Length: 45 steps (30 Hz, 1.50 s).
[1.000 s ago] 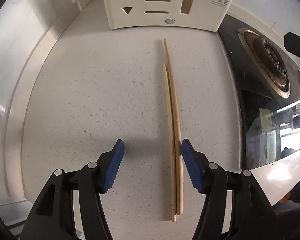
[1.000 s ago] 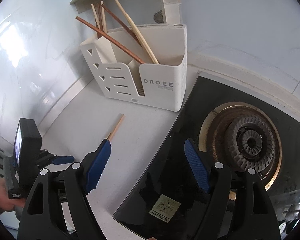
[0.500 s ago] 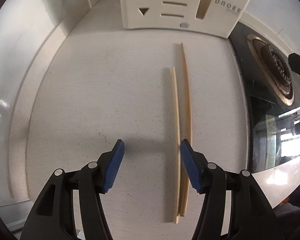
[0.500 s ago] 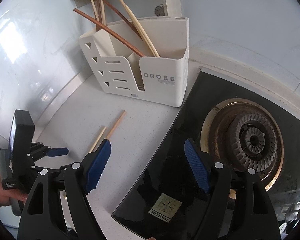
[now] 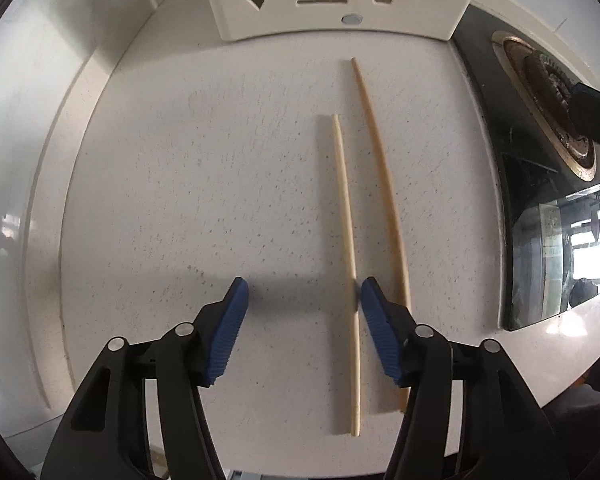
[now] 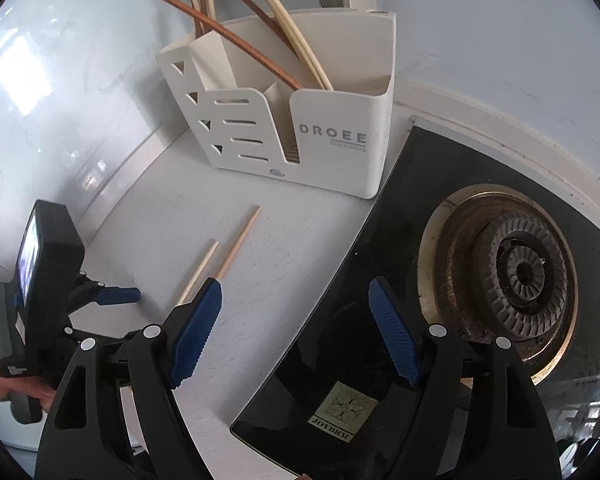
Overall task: Organize utensils
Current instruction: 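Grasp a light wooden chopstick with the left tool, then grasp the last light chopstick with the right tool while the left tool holds its own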
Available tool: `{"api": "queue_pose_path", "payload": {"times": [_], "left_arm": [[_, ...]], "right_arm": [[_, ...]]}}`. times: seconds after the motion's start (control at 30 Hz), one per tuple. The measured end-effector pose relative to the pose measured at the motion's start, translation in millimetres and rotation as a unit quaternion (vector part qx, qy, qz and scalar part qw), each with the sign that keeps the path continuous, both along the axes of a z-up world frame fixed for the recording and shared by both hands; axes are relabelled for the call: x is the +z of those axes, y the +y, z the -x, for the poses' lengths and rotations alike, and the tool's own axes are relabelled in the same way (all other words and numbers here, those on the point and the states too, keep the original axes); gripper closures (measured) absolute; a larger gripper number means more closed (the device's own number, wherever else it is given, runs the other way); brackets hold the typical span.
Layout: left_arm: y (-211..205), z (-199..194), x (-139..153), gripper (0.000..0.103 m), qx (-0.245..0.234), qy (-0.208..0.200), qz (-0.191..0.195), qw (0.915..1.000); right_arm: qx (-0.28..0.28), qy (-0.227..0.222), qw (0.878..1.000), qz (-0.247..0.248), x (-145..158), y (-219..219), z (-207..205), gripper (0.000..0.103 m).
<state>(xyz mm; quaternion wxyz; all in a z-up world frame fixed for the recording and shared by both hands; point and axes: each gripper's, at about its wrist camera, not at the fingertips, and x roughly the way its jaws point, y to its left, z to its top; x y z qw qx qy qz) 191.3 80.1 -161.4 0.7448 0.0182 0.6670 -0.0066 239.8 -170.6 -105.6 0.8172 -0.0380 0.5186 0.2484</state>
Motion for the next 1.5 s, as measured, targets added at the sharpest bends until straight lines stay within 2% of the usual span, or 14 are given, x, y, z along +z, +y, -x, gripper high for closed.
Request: {"api": "queue_pose_path", "payload": {"times": [0.1,0.23,0.3,0.5,0.73,0.93,1.33,1.37,1.43,1.5], "left_arm": [[3.0,-2.5,0.2,0.061,0.007,0.023,-0.001,0.9997],[6.7,-5.6,1.1,0.070,-0.001,0.040,-0.003,0.9992],[3.5,-6.5,-1.0,0.083,-0.007,0.052,-0.005,0.9986],[4.6,-10.6,-2.4,0.097,-0.031,0.082,0.002,0.9961],[12.5,-17.2,0.0,0.098,-0.057,0.099,0.008,0.9934],[14.3,-14.0,3.8,0.099,-0.081,0.087,-0.021,0.9927],[30.8,-8.0,24.1,0.098,-0.066,0.050,0.007,0.9965],[39.5,4.3,26.7,0.098,-0.065,0.049,0.009,0.9967],[44.3,6.9,27.4,0.098,-0.063,0.047,0.011,0.9969],[49.9,9.4,27.4,0.098,-0.061,0.047,0.012,0.9970]], "right_arm": [[0.006,0.008,1.000,0.009,-3.7,5.5,0.6,0.027],[0.009,0.024,0.999,0.023,-8.4,14.3,-0.2,0.027],[0.009,0.037,0.999,0.029,-11.4,18.6,-1.2,0.027],[0.001,0.076,0.996,0.046,-21.3,33.1,-4.0,0.027],[-0.008,0.110,0.991,0.070,-31.1,55.4,-7.1,0.027],[-0.020,0.145,0.984,0.099,-44.2,72.4,-11.8,0.027],[-0.026,0.196,0.971,0.135,-70.1,98.3,-18.8,0.027],[-0.025,0.201,0.969,0.139,-73.1,100.7,-19.1,0.028],[-0.021,0.210,0.967,0.142,-78.4,107.4,-21.0,0.035],[-0.017,0.217,0.965,0.148,-83.3,112.9,-23.2,0.037]]}}
